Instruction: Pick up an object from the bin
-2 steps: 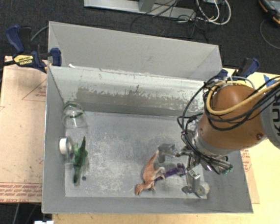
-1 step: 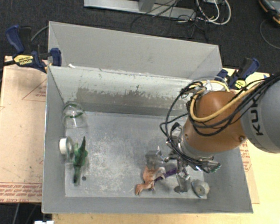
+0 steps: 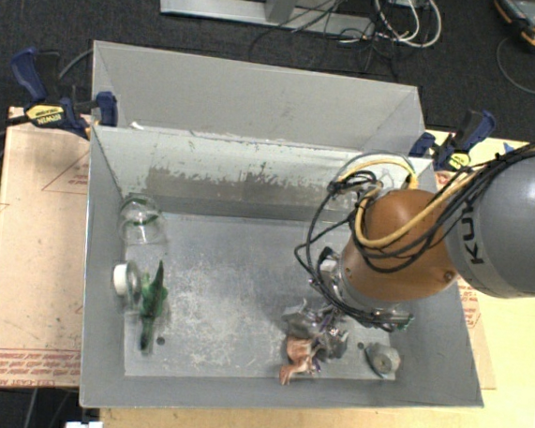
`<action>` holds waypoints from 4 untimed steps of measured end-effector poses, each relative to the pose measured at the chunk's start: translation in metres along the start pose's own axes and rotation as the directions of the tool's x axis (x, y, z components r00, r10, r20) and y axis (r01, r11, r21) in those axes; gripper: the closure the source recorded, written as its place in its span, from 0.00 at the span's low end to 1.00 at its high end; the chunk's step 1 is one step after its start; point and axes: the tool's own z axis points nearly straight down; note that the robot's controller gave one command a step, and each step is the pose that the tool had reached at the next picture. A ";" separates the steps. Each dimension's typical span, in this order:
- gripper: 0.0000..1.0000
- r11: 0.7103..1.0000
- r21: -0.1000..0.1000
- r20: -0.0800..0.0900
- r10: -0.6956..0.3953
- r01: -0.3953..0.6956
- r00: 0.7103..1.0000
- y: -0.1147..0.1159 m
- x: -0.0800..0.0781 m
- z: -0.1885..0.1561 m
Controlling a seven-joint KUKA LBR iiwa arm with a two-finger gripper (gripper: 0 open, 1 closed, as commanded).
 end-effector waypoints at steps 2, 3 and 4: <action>1.00 1.000 0.004 0.007 -0.001 0.001 1.000 -0.002 0.000 0.000; 1.00 1.000 0.000 0.003 -0.012 0.012 1.000 -0.009 -0.005 -0.073; 1.00 1.000 0.000 0.003 -0.012 0.012 1.000 -0.009 -0.005 -0.073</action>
Offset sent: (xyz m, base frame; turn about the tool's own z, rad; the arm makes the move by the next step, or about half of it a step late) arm -0.0015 -0.0035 -0.0031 -0.0033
